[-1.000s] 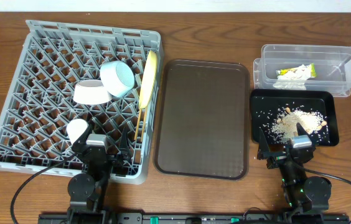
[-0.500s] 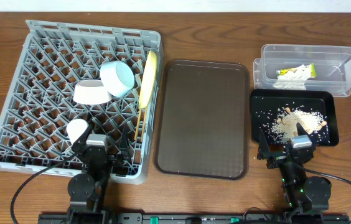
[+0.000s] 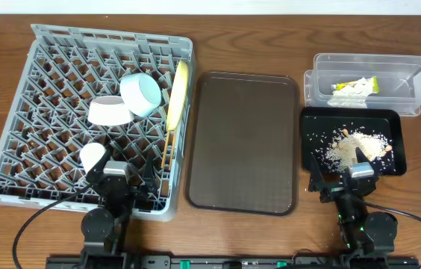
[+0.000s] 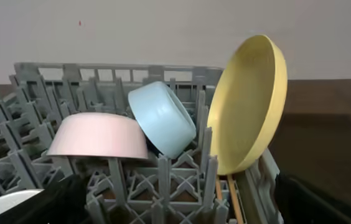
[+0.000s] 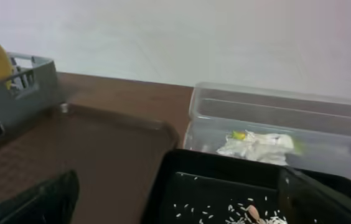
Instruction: Sort waste into correct bins and load items into the dishwasher
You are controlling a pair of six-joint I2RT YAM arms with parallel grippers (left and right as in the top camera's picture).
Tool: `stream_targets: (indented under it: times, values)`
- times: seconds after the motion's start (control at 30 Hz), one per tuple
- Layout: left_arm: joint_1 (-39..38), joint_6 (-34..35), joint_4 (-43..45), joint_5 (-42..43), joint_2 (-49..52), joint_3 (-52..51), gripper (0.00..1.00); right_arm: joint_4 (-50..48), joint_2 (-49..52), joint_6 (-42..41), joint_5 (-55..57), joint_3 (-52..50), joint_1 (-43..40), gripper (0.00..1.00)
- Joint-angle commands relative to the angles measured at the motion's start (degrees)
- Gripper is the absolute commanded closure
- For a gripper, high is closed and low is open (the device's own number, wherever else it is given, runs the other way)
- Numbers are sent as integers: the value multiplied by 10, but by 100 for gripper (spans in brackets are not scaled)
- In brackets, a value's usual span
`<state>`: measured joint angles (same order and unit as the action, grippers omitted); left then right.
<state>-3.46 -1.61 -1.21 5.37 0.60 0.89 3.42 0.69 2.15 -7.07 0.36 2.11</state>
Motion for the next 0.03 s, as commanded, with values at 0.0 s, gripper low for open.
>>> stream_targets:
  times: [0.0]
  values:
    - [3,-9,-24,6,-4,-7,4,2,-3,7,-5,0,5,1]
